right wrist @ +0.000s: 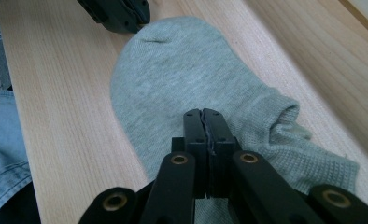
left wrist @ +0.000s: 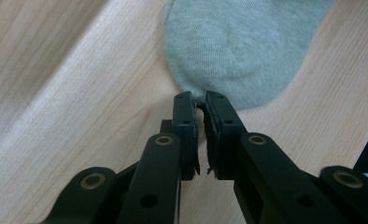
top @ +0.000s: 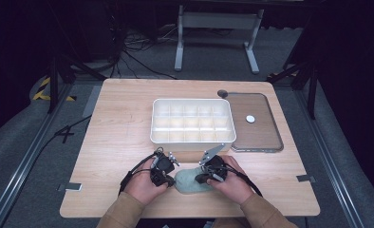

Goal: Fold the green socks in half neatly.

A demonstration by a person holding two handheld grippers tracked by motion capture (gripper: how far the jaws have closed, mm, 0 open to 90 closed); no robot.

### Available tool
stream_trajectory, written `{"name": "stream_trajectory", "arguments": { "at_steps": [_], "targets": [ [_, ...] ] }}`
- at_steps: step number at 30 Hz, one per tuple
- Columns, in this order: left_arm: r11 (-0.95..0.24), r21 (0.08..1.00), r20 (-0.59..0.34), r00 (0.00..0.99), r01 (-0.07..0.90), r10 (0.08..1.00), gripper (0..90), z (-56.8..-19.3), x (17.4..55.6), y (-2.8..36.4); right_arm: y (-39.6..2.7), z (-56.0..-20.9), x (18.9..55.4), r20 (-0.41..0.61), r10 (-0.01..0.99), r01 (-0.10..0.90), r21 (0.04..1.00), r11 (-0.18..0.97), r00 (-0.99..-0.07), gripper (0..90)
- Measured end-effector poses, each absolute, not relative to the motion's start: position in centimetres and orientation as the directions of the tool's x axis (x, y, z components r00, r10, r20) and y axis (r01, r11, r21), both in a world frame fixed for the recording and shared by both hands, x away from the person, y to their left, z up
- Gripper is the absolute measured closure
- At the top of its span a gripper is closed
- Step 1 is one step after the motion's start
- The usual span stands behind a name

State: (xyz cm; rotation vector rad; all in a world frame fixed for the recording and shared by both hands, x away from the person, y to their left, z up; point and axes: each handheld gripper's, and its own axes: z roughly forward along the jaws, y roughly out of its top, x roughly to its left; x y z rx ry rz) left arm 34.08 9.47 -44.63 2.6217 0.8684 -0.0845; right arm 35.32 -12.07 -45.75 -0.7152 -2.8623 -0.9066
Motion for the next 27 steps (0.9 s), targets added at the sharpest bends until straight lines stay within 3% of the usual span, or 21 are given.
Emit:
{"name": "stream_trajectory", "arguments": {
  "at_steps": [19,27],
  "targets": [
    [-0.72,0.448,-0.177,0.842,0.53,0.51,81.1,-43.6,33.9,7.5,-11.5,-46.0,34.5,0.158,0.408,0.42,0.574,0.703,-0.899,90.0],
    [-0.722,0.452,-0.193,0.847,0.524,0.494,78.7,-43.1,34.1,7.5,-12.9,-44.8,34.2,0.124,0.431,0.417,0.584,0.697,-0.894,89.7]
  ]
}}
